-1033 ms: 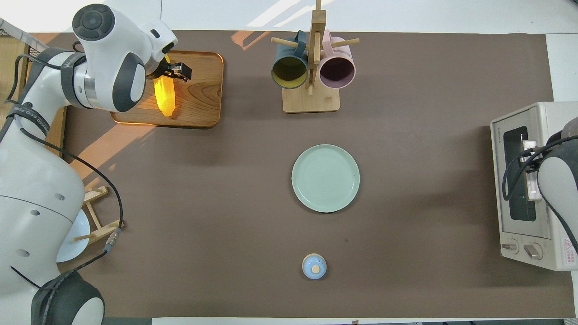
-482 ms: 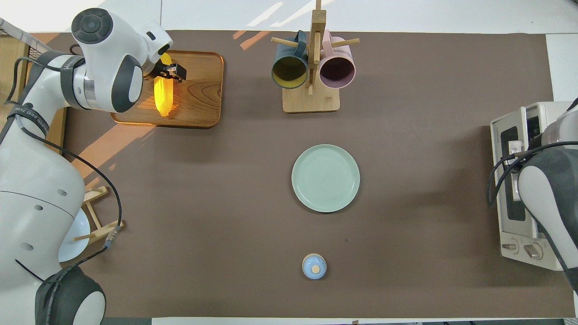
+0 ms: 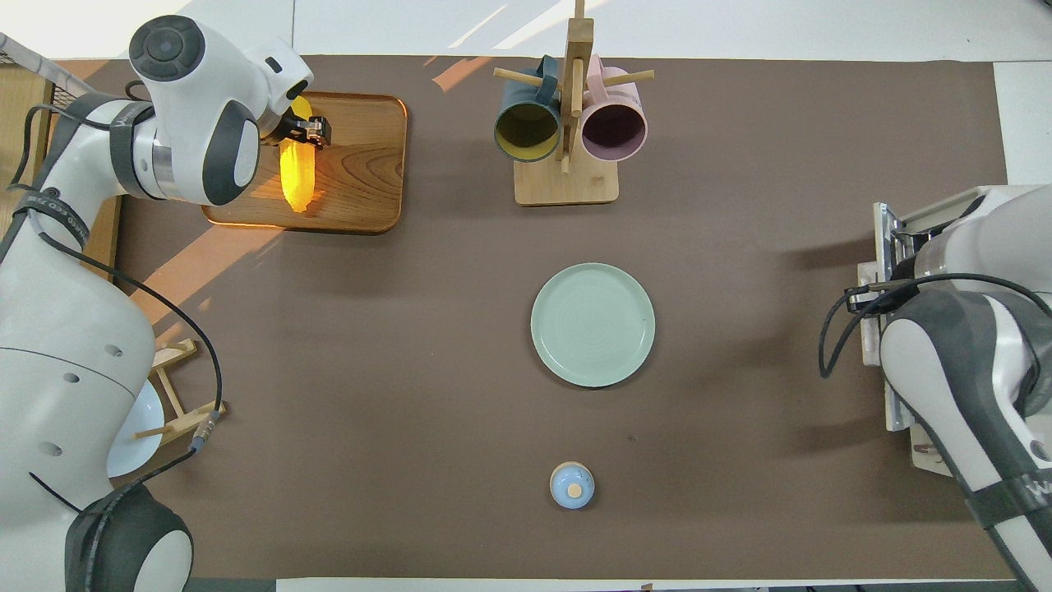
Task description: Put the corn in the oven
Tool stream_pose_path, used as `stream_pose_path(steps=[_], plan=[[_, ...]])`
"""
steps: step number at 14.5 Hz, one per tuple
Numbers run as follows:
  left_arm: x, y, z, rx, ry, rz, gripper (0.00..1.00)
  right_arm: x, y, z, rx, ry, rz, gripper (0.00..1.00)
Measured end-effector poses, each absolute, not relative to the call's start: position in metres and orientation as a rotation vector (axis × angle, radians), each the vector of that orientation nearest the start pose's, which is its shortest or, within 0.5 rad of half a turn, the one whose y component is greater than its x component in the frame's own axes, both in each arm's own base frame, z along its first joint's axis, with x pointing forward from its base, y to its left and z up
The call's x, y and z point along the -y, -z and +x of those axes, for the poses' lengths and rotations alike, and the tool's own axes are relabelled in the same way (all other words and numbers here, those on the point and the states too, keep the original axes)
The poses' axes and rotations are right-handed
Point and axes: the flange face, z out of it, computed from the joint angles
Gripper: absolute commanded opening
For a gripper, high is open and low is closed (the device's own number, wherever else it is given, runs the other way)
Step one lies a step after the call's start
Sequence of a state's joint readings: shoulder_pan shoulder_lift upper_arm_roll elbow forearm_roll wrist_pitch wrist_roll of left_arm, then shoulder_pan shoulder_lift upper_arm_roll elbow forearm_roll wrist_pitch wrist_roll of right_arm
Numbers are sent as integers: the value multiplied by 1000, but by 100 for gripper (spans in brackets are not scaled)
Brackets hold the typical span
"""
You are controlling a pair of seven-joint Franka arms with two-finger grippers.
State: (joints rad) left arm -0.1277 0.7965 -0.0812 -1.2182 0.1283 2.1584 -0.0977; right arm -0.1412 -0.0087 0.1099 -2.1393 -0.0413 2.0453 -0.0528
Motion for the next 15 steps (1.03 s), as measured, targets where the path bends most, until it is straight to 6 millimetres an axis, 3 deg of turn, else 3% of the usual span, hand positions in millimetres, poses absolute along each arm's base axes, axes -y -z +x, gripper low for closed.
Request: stream_pose_path(steps=[2,6,8,10,11,12,13,14,15], plan=[[139,-314,756,-230,246,-3092,0,2,-374,527,68,-127,-3168,0],[147,-319,755,-242,255,-3096,0,-10,-336,526,44,-103,-3163,0],[157,-340,750,-248,235,-3115,0,-12,-321,525,38,-89,-3161,0],[180,-376,737,-262,208,-3127,0,-13,-312,524,23,-99,-3156,0],[192,-398,727,-267,197,-3127,0,-15,-312,524,25,-99,-3154,21],[204,-418,714,-272,186,-3130,0,-17,-314,526,28,-98,-3153,35],[217,-434,699,-264,171,-3143,0,-20,-318,528,25,-110,-3152,40],[233,-447,679,-243,156,-3157,0,-21,-326,532,19,-126,-3151,56],[251,-454,657,-219,136,-3162,0,-21,-336,536,16,-142,-3149,61]])
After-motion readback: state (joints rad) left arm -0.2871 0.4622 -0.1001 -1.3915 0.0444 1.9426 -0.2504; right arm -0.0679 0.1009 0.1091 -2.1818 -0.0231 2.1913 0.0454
